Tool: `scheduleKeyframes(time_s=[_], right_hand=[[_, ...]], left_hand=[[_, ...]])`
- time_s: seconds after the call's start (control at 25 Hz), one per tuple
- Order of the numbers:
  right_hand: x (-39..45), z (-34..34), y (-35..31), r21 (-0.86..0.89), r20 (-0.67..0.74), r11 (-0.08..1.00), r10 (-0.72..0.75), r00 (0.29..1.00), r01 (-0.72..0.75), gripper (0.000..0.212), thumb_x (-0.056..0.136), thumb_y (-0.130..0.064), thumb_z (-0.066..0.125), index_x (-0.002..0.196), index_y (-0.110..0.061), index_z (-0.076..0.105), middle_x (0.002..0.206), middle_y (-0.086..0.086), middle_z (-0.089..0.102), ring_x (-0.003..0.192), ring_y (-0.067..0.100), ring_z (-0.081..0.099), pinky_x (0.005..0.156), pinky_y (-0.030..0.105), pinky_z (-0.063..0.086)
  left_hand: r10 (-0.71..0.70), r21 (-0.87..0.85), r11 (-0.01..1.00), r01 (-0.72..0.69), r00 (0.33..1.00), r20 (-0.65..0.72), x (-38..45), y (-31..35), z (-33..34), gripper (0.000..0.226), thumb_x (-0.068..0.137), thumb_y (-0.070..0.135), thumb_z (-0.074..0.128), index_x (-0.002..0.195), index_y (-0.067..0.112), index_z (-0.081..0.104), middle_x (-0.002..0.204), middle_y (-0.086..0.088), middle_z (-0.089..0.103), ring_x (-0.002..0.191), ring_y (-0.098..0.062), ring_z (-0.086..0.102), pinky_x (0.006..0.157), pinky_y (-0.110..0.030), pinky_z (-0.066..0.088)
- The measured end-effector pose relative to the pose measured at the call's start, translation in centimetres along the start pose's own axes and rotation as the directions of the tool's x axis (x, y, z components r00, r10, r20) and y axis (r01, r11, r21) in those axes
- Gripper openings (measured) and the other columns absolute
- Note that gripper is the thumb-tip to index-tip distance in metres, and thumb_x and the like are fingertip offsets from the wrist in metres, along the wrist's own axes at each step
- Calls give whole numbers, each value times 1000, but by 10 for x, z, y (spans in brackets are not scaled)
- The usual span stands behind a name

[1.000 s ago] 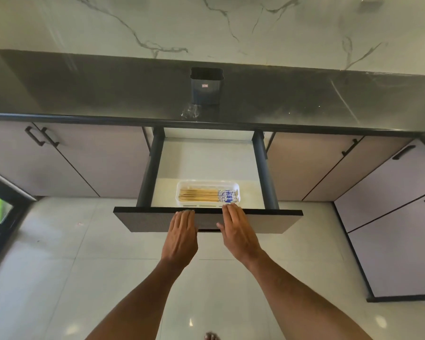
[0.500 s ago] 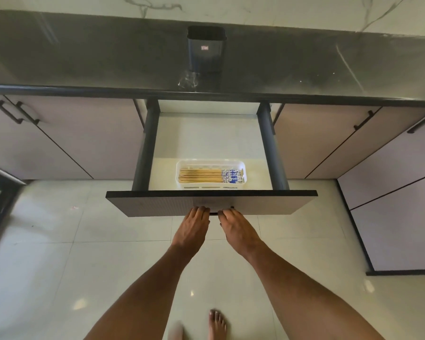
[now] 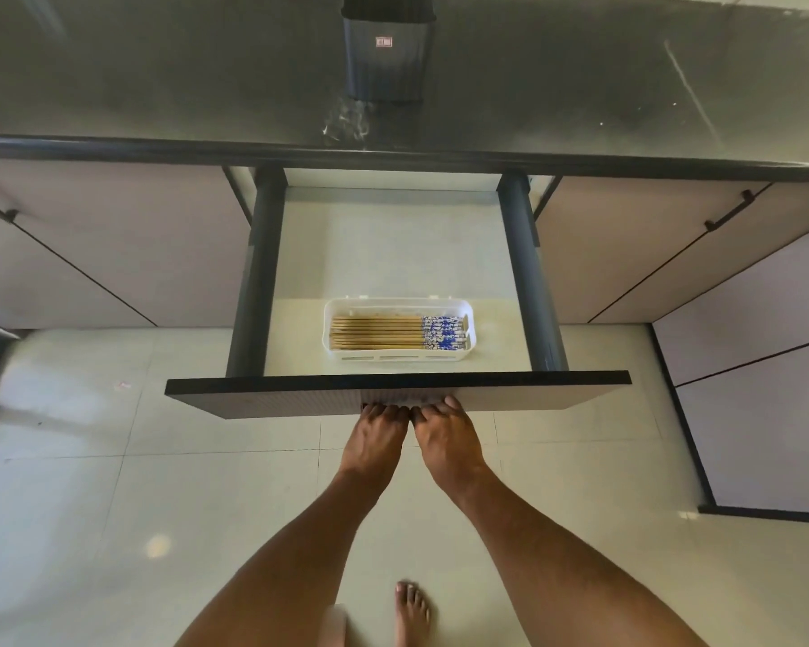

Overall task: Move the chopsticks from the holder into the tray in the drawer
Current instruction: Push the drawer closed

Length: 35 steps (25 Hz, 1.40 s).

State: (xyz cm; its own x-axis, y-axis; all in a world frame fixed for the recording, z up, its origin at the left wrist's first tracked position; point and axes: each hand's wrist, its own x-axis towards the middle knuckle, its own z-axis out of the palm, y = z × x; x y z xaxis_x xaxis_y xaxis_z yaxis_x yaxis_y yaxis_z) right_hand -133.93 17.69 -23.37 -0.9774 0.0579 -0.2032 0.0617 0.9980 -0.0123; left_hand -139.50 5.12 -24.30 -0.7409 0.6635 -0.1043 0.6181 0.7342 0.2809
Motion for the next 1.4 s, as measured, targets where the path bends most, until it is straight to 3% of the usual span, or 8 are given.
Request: scheduleKeyframes(time_s=[0.08, 0.24, 0.52, 0.8, 0.92, 1.2, 1.28, 1.4], right_hand=[[12, 1, 3, 12, -1, 1000, 14, 1000, -14, 63, 58, -19, 95, 117, -13, 74, 113, 6, 76, 114, 24, 69, 116, 37, 31], [40, -5, 14, -3, -41, 1000, 1, 999, -1, 64, 59, -18, 95, 119, -11, 73, 115, 7, 75, 115, 25, 68, 116, 39, 34], [111, -22, 36, -62, -76, 998, -23, 997, 19, 44, 69, -13, 86, 111, -11, 75, 103, 6, 77, 103, 23, 70, 115, 39, 39], [175, -33, 55, -114, -117, 993, -49, 992, 36, 34, 82, -12, 72, 116, -10, 72, 105, 7, 75, 104, 25, 68, 115, 39, 37], [199, -40, 63, -122, -136, 992, -48, 990, 32, 35, 81, -13, 75, 115, -10, 71, 104, 8, 75, 102, 25, 69, 113, 38, 38], [264, -51, 83, -132, -171, 991, -40, 985, 17, 32, 76, -16, 83, 106, -9, 74, 94, 9, 75, 91, 26, 70, 107, 38, 45], [283, -54, 88, -104, -174, 995, -26, 984, 8, 34, 75, -17, 86, 106, -8, 74, 95, 9, 76, 91, 27, 70, 107, 39, 45], [312, -64, 94, -104, -137, 994, 21, 990, -35, 47, 79, -23, 85, 121, -8, 69, 110, 10, 74, 106, 28, 68, 114, 39, 40]], left_hand=[[23, -6, 1000, -23, 999, -44, 9, -4, 5, 54, 57, 4, 93, 108, 9, 75, 101, -8, 76, 97, -26, 72, 100, -38, 53], [14, -34, 999, -18, 992, -126, 39, -9, 0, 55, 54, 6, 95, 104, 6, 75, 96, -9, 76, 92, -27, 72, 97, -38, 55], [12, -29, 999, -20, 973, -231, 108, -32, -1, 47, 60, -4, 87, 104, 1, 72, 93, -13, 73, 86, -31, 69, 94, -43, 55], [3, -18, 1000, -9, 947, -320, 171, -51, -5, 33, 69, -4, 79, 101, 1, 71, 88, -13, 70, 81, -34, 66, 88, -46, 54], [20, 0, 1000, -21, 931, -365, 197, -60, -10, 30, 70, -4, 78, 100, 0, 71, 86, -14, 70, 79, -35, 66, 87, -46, 55], [40, 52, 998, -22, 922, -385, 265, -85, -19, 26, 74, 0, 77, 99, 4, 71, 85, -12, 69, 80, -34, 64, 86, -44, 52], [40, 57, 998, -21, 933, -358, 283, -91, -25, 34, 72, 1, 80, 105, 3, 71, 91, -13, 71, 86, -34, 66, 91, -44, 52], [32, 56, 998, -17, 959, -283, 309, -100, -35, 53, 66, 3, 89, 115, 3, 70, 104, -13, 72, 98, -34, 68, 101, -44, 50]])
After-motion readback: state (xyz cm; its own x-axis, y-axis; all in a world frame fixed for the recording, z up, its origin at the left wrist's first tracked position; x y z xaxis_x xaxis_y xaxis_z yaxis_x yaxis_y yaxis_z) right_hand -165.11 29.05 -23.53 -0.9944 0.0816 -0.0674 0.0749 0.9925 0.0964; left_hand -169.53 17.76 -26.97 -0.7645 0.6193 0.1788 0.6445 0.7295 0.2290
